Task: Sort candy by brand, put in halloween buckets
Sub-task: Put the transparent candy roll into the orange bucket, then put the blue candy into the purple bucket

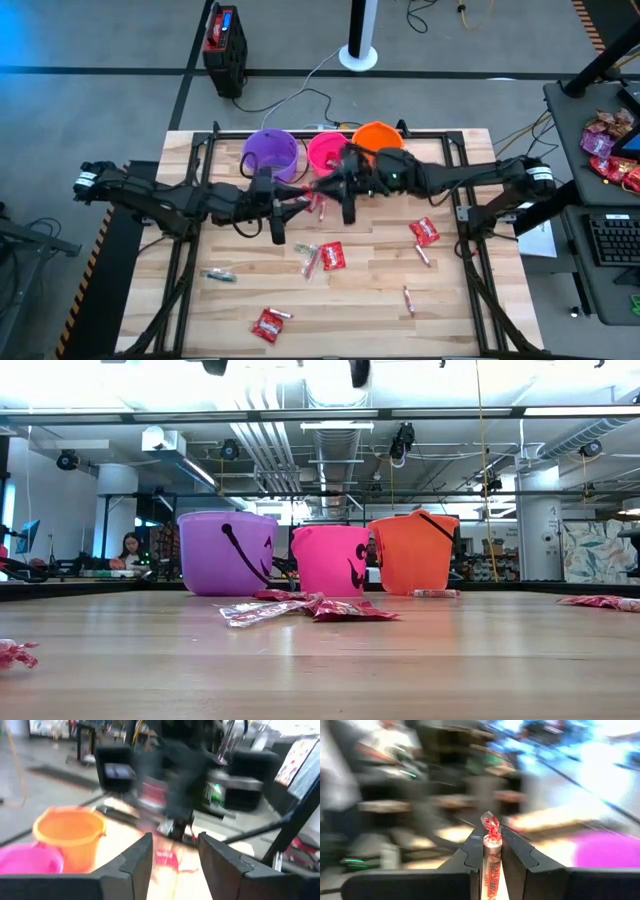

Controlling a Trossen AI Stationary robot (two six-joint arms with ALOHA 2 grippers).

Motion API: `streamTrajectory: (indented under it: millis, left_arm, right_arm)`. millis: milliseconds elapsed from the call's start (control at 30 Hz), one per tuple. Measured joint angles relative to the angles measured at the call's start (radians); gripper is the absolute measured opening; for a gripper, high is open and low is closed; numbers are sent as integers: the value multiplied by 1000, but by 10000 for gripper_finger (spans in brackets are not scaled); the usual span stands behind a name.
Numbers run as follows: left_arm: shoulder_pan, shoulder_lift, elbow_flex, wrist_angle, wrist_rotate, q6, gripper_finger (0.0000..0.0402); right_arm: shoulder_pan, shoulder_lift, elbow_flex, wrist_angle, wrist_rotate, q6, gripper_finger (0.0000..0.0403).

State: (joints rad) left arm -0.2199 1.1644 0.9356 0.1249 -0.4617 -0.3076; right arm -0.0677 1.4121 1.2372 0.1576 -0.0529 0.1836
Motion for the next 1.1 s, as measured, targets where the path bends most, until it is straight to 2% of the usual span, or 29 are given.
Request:
streamTrajectory:
  millis: [67, 200, 267, 333, 467, 600, 733, 833, 900, 1033, 1100]
  left_arm:
    - [0, -15, 0, -78, 0, -46, 150]
    - [0, -46, 0, -219, -4, -150, 154]
    - [0, -56, 0, -264, -4, -182, 154]
    - [0, -59, 0, -272, -4, -193, 154]
    - [1, -59, 0, -268, -12, -194, 154]
    - [2, -59, 0, -267, -27, -196, 154]
    - [2, -60, 0, -267, -28, -201, 154]
    - [10, -76, 3, -242, -32, -206, 154]
    - [28, -85, 37, -237, -45, -181, 154]
    - [88, -85, 157, -247, -40, 8, 154]
    - [144, -74, 228, -304, 5, 101, 154]
  right_arm:
    - [-38, -15, 32, -186, 138, -33, 34]
    - [-145, -12, 115, -669, 575, 36, 34]
    - [-225, -1, 128, -873, 666, 140, 34]
    - [-306, 9, 118, -968, 656, 232, 35]
    - [-404, 11, 70, -950, 564, 242, 78]
    - [-432, 11, 60, -888, 556, 168, 133]
    - [-434, 9, 69, -865, 536, 138, 170]
    - [-433, -14, 93, -884, 463, 134, 190]
    - [-430, -47, 105, -878, 330, 130, 199]
    - [-436, -93, 112, -871, -223, 112, 203]
    - [-433, -96, 110, -921, -407, 146, 198]
